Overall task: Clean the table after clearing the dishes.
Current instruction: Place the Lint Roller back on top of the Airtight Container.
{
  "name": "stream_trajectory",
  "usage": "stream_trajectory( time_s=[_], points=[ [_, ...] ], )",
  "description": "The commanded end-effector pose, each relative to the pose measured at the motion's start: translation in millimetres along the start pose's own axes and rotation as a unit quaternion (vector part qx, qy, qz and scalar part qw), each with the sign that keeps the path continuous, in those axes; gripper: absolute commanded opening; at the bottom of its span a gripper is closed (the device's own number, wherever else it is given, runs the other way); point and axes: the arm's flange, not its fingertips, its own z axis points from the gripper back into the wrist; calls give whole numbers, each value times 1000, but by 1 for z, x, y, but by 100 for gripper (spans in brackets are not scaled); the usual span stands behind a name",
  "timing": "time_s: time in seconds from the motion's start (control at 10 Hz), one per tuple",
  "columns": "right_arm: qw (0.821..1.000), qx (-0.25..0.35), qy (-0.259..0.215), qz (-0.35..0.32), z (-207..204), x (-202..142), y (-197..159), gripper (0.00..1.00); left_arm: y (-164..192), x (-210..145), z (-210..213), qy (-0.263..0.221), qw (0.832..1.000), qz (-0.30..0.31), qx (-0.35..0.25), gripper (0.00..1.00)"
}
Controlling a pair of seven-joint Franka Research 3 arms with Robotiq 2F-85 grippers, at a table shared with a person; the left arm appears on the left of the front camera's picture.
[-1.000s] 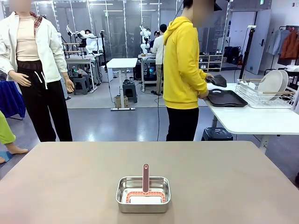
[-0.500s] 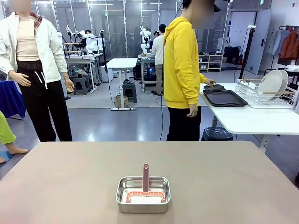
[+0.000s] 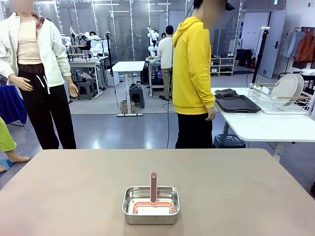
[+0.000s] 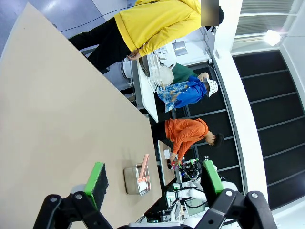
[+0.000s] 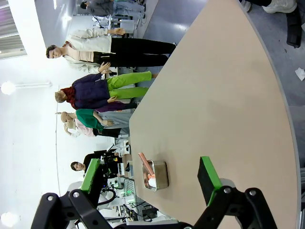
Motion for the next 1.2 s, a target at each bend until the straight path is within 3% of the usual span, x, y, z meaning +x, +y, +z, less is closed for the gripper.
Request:
stream_trajectory(
  time_s=[0.0,1.1],
  points=[
    [1000,2,5,8,3,0,0,100,-5,2,3,2,1000,7,-4,100],
    [1000,2,5,8,3,0,0,100,-5,2,3,2,1000,7,-4,100]
  ],
)
